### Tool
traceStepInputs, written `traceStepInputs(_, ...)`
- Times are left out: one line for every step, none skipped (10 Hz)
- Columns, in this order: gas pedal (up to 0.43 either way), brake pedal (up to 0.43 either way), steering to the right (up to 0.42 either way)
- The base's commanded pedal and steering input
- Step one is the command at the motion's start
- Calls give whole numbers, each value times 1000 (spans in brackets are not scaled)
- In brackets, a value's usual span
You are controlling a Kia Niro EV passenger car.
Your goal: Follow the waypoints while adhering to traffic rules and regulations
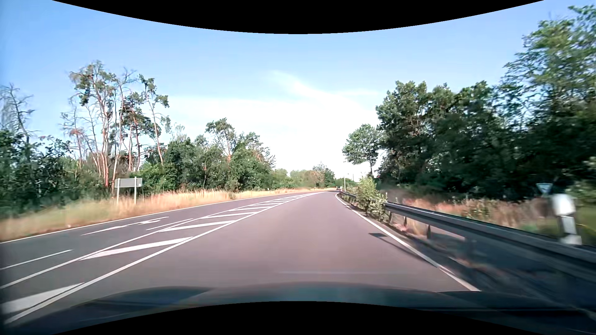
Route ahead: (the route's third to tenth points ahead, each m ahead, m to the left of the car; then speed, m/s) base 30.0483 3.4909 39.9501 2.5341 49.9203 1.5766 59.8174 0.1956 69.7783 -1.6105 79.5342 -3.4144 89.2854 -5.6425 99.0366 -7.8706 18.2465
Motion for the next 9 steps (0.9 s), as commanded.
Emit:
traceStepInputs(87,0,-2)
traceStepInputs(87,0,-2)
traceStepInputs(87,0,-2)
traceStepInputs(87,0,-2)
traceStepInputs(87,0,-2)
traceStepInputs(87,0,-2)
traceStepInputs(87,0,-1)
traceStepInputs(87,0,0)
traceStepInputs(87,0,0)
